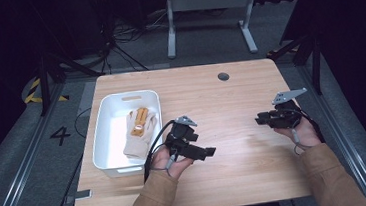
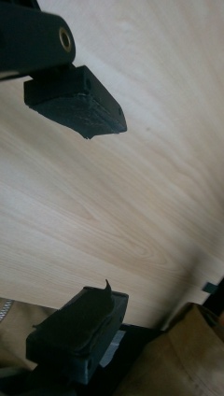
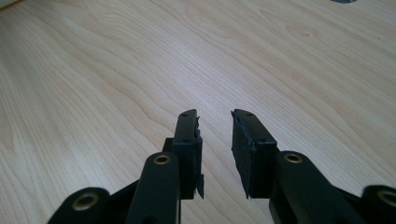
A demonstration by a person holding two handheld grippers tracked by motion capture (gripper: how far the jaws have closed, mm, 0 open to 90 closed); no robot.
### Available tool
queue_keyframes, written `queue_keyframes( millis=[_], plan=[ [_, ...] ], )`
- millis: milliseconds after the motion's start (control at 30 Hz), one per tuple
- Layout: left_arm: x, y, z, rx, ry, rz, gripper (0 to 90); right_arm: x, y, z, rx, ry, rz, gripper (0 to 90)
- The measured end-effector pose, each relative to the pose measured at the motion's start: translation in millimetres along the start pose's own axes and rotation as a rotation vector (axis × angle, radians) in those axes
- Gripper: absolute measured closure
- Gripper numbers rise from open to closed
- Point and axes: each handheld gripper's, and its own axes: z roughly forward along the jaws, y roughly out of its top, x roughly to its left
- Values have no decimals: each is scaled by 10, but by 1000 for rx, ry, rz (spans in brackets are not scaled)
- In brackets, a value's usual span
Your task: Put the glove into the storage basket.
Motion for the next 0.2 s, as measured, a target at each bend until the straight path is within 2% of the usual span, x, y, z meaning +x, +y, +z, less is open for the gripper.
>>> queue_keyframes(
  millis=[67,100,200],
  plan=[
    [-47,-25,105,46,37,40,168,0,-6,23,7,5,-2,710],
    [-47,-25,105,46,37,40,168,0,-6,23,7,5,-2,710],
    [-76,-37,196,83,56,80,169,-6,-11,51,7,12,-2,706]
  ],
)
